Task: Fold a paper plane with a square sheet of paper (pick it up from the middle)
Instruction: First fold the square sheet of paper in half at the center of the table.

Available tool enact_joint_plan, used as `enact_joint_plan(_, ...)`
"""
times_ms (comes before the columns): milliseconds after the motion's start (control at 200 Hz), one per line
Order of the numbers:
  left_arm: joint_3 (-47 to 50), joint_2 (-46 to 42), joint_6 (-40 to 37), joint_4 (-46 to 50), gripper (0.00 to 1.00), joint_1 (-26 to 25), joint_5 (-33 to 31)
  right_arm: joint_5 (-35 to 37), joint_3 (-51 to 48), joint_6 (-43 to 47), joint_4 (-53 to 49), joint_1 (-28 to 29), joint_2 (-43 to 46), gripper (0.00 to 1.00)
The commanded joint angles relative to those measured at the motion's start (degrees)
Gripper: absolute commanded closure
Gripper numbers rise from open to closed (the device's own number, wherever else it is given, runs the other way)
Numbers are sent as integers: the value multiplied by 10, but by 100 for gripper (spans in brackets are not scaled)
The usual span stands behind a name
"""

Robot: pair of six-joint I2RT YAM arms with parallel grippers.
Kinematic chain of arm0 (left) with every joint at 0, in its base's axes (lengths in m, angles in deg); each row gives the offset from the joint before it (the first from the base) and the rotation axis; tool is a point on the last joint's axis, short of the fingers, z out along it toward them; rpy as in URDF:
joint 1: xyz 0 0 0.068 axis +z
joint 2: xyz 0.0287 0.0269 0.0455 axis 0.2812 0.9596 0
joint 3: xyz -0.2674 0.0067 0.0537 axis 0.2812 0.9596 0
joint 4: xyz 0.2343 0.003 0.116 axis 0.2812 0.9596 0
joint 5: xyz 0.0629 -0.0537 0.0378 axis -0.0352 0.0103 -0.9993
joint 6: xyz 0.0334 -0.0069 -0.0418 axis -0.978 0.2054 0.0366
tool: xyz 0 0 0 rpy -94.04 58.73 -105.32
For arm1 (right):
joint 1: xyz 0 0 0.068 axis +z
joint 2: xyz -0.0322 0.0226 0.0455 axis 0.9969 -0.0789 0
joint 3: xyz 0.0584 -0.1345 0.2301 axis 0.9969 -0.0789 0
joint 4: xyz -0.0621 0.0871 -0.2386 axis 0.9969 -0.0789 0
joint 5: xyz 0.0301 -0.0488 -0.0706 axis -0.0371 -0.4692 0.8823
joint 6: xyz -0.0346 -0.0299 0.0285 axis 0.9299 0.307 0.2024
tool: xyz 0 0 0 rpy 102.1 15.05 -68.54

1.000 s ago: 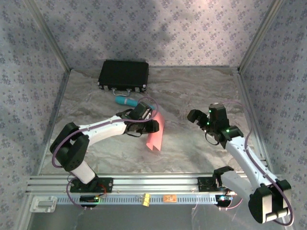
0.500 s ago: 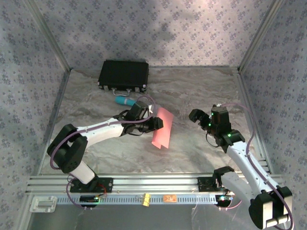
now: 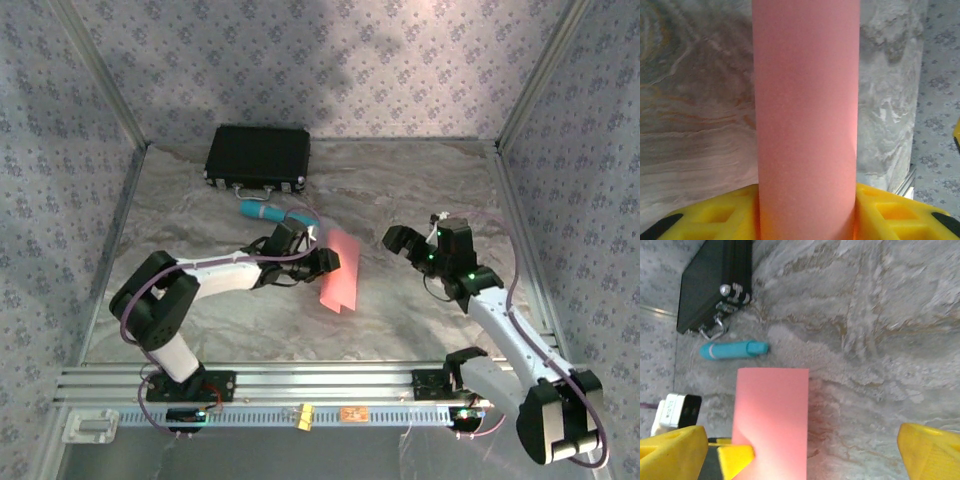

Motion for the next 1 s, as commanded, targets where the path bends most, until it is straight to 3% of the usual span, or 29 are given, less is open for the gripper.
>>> enact_joint_plan(0,13,13,9,-18,55,2,-4,-46,9,16,14,2,-19,1)
enact_joint_plan(685,47,12,46,-23,55,0,-59,-46,15,20,14,13,-79,1)
enact_joint_plan(994,44,41,70,-65,54,-14,-48,18,18,1,15,31,-72,1)
